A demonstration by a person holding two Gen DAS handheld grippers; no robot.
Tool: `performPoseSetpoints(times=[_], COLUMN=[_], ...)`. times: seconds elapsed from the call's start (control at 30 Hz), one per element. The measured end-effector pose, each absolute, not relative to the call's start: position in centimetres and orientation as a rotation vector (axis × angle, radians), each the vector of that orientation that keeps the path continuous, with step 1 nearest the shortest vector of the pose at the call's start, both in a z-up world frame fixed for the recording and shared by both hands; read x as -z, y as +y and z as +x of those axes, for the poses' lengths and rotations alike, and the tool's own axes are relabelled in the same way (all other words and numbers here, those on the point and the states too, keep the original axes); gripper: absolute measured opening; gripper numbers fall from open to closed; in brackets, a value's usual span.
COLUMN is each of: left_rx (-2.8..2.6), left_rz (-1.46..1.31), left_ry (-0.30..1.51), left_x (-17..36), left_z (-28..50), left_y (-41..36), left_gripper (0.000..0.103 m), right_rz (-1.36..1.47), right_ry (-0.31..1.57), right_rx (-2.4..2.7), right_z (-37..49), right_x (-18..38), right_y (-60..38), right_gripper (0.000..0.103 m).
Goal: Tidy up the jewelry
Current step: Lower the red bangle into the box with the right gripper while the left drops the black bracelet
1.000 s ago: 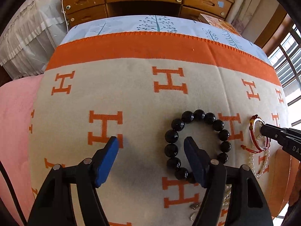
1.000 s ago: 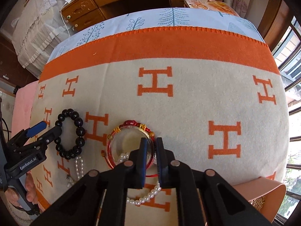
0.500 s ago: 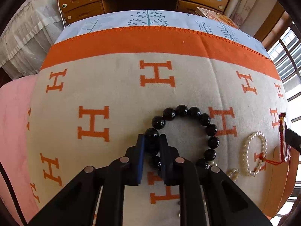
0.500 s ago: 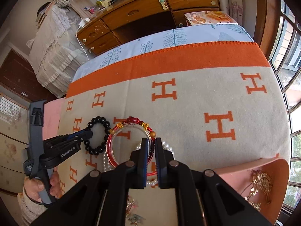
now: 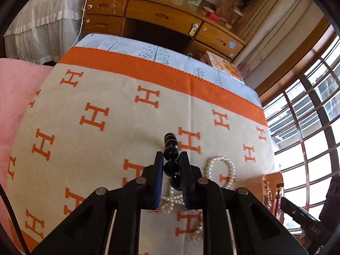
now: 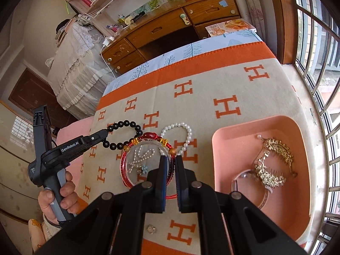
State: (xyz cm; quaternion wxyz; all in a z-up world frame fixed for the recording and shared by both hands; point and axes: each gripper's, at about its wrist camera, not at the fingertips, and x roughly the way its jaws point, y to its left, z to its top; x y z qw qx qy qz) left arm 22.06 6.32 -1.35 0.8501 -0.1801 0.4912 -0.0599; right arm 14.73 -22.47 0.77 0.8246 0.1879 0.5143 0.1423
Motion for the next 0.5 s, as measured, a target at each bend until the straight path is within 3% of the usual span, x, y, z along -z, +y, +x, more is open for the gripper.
performPoseSetpoints(times=[0.23,0.5], left_rx=[0.247,0.411], left_rz=[-0.351,-0.3], left_ry=[0.935,0.924], left_x=[-4.7,-7.5], left_z=[18.2,14.5], left_y=[2.8,-2.8], left_gripper=[0.013,0.013], right_rz=[0.473,0.556], right_ry=[1.031,0.915], right_rx=[-0.304,-0.262], right_z=[11.2,7.0], right_x=[-2.1,-4.4], right_y=[-24.3,-27.8], right_gripper=[0.007,0.007])
